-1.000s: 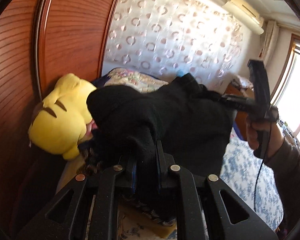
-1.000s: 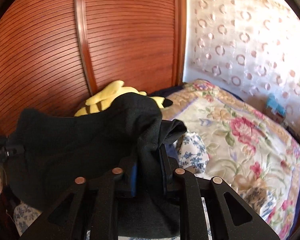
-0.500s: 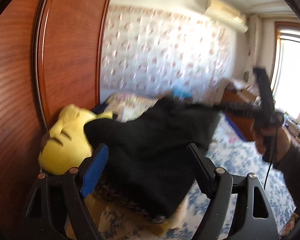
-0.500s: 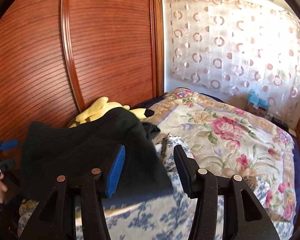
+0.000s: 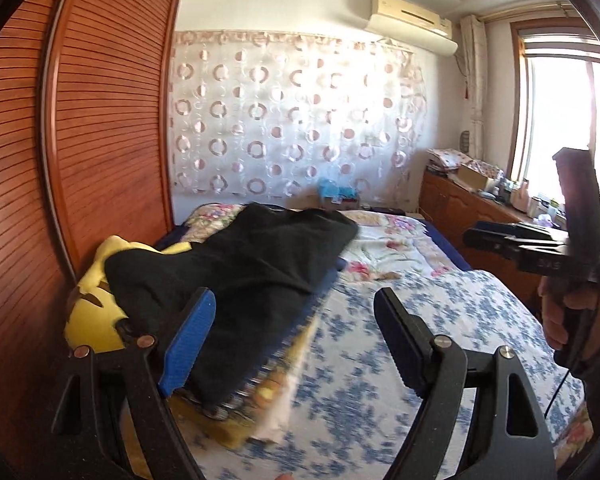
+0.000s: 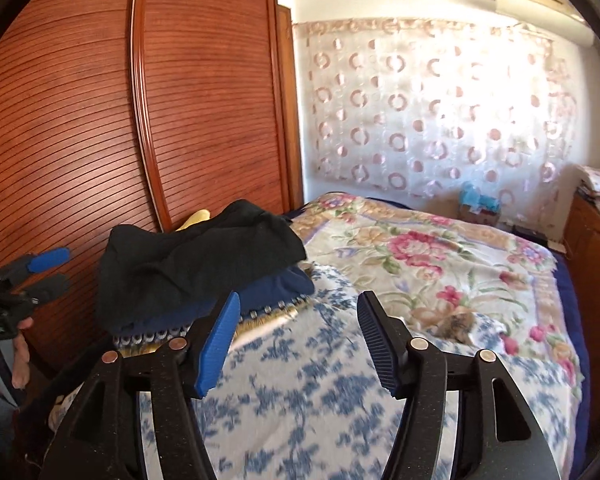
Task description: Fold small clothes
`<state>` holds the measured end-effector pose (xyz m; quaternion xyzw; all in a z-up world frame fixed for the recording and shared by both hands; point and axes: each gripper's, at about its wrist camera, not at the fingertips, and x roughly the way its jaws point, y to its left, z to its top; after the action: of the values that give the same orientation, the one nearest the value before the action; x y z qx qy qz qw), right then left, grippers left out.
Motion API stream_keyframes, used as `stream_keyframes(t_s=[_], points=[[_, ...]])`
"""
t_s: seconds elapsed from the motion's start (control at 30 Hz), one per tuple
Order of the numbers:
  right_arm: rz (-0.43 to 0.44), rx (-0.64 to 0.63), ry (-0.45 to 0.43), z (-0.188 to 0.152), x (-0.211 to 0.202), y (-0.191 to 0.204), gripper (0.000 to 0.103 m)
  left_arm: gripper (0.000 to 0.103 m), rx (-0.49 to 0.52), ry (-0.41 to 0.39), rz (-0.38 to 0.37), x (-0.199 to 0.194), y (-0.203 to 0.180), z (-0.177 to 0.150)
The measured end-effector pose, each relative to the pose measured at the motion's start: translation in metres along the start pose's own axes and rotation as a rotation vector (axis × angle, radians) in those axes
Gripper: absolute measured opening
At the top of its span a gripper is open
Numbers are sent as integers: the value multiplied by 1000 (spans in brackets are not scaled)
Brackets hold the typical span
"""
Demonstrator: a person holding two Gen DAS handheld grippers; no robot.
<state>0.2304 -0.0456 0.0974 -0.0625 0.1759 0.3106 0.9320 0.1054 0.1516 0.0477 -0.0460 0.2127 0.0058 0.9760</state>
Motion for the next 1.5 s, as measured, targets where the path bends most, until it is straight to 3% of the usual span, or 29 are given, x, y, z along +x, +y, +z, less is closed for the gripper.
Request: stream_keyframes(t_s=[0.17,0.37,0.77,1.17,1.5], points=[[-45,1,-36,-20,-58,15,64,82,13,14,-44,-6,-35,-9],[-127,22,-53,-49,-105,30,66,82,52,34,-46,-17,-72,-17],[-276,121,-114,-101,-189,76,79,82,79,28,-66,-41,-120,-23],[-328,153,-125,-110,-199,115,79,82,100,25,-57,-49,-139,-30],[-346,155,-116,-114,-194,113,79,82,97,17,-55,-52,-141,-29]])
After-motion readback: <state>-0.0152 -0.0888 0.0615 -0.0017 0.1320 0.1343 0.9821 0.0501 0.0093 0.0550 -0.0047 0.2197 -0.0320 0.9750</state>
